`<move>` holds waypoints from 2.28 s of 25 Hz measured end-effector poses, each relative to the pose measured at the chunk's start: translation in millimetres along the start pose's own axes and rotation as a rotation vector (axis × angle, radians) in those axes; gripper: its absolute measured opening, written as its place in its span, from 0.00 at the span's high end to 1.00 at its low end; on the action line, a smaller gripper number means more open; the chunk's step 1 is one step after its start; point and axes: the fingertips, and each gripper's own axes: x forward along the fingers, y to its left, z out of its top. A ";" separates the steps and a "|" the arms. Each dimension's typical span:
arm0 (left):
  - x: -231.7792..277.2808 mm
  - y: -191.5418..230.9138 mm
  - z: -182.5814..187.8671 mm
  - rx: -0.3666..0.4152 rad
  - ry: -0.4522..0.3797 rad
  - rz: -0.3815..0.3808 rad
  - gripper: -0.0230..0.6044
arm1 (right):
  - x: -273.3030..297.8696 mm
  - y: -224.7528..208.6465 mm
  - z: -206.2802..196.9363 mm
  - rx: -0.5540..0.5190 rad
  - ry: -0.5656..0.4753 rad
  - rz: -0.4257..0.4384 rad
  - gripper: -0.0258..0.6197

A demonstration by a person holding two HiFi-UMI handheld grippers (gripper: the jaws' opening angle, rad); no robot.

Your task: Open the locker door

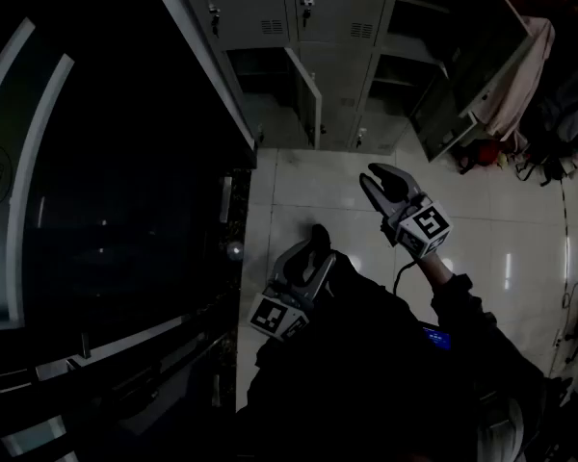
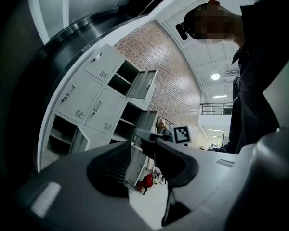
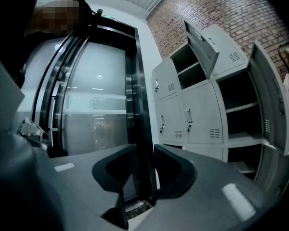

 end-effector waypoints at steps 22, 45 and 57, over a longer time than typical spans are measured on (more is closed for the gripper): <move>116.8 233.7 63.9 -0.027 0.061 0.126 0.60 | 441.5 -312.9 98.6 -0.183 -0.004 -0.394 0.77; -24.4 70.0 -18.6 -0.141 0.154 -0.104 0.67 | 65.5 -19.5 -29.4 -0.050 0.151 -0.191 0.84; 1.9 -19.2 -41.1 0.022 0.238 -0.222 0.67 | -130.2 103.6 -58.1 0.140 0.143 -0.320 0.95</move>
